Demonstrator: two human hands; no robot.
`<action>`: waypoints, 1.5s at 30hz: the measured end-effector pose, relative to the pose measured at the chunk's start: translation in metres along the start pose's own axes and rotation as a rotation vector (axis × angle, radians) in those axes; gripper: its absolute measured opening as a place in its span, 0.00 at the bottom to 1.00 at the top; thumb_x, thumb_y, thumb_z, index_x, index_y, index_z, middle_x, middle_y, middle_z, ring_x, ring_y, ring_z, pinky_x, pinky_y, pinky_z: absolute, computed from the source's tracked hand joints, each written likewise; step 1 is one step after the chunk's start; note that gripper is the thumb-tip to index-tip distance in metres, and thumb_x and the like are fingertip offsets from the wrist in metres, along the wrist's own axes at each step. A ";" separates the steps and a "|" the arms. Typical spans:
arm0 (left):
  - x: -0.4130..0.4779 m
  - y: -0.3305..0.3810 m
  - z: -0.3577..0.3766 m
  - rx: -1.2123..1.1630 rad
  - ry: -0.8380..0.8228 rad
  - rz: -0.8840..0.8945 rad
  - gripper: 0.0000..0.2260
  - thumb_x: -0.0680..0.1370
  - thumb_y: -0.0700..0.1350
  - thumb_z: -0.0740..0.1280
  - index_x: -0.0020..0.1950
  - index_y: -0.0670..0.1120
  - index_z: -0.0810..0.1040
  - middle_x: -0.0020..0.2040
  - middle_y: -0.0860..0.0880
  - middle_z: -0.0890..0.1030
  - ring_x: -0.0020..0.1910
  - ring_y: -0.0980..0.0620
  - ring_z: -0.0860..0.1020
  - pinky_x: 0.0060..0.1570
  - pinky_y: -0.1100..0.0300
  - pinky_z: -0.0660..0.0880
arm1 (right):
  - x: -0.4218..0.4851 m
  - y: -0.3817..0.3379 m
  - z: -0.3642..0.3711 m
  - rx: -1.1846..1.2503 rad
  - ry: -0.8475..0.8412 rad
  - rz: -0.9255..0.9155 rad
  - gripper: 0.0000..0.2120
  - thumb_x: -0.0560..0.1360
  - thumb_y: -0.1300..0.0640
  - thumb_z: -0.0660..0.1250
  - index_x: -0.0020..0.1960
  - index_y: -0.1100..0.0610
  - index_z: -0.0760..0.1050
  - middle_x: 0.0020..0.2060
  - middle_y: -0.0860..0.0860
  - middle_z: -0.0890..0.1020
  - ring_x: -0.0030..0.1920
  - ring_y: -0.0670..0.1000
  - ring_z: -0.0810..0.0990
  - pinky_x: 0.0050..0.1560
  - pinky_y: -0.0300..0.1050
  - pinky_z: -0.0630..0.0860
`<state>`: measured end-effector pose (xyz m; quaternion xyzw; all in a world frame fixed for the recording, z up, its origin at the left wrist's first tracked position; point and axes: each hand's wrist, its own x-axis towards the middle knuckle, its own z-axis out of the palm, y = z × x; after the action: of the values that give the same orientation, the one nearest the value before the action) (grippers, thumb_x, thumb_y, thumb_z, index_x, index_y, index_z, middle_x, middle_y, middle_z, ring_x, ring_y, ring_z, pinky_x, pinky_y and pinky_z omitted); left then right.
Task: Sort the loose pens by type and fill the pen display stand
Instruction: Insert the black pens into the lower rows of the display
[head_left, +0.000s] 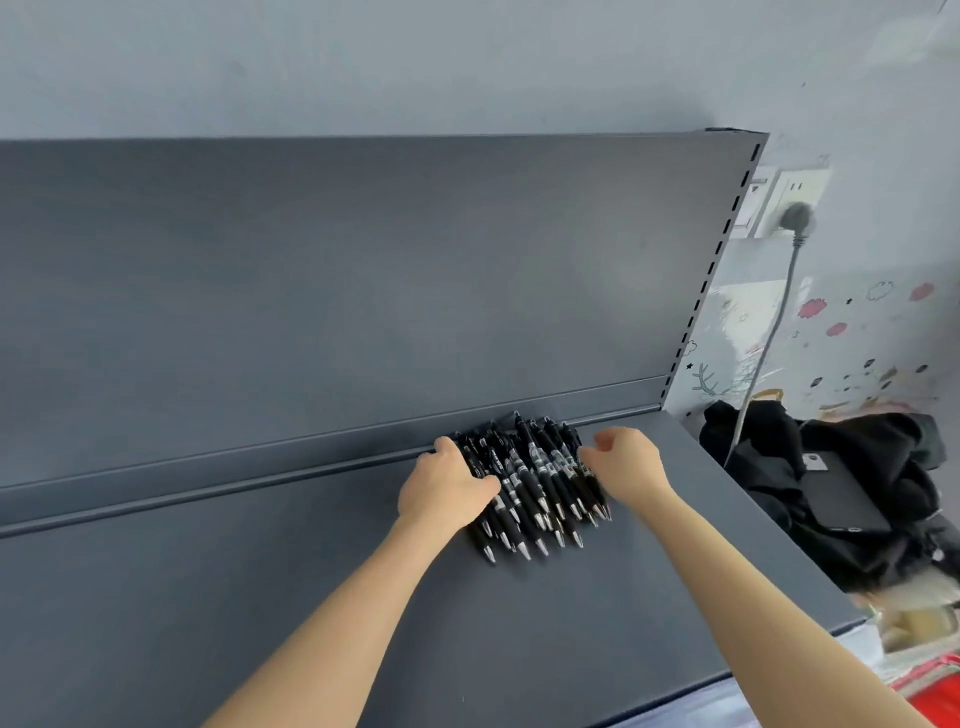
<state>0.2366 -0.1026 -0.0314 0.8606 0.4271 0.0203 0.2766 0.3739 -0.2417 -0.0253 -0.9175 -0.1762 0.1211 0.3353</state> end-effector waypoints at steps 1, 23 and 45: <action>0.003 0.002 0.000 0.001 -0.016 -0.021 0.19 0.70 0.51 0.66 0.53 0.43 0.64 0.50 0.45 0.77 0.43 0.45 0.78 0.28 0.58 0.64 | 0.004 -0.001 0.002 -0.014 -0.025 0.005 0.23 0.74 0.58 0.66 0.62 0.73 0.69 0.60 0.66 0.75 0.62 0.63 0.73 0.63 0.57 0.70; 0.018 -0.004 0.005 -0.323 -0.002 -0.122 0.20 0.74 0.34 0.63 0.63 0.35 0.59 0.36 0.47 0.67 0.28 0.53 0.67 0.24 0.61 0.63 | 0.026 -0.011 0.011 -0.291 -0.171 0.025 0.15 0.69 0.66 0.61 0.29 0.58 0.57 0.26 0.51 0.62 0.26 0.50 0.60 0.24 0.38 0.59; -0.012 -0.039 -0.015 -0.705 0.061 -0.025 0.11 0.73 0.40 0.69 0.50 0.40 0.68 0.38 0.40 0.78 0.25 0.50 0.66 0.22 0.61 0.64 | -0.030 -0.017 -0.004 0.894 -0.413 0.188 0.05 0.74 0.68 0.66 0.42 0.63 0.70 0.32 0.58 0.75 0.28 0.53 0.75 0.29 0.42 0.77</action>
<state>0.1971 -0.0856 -0.0359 0.7059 0.4123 0.1889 0.5440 0.3442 -0.2440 -0.0085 -0.6527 -0.0862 0.3938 0.6415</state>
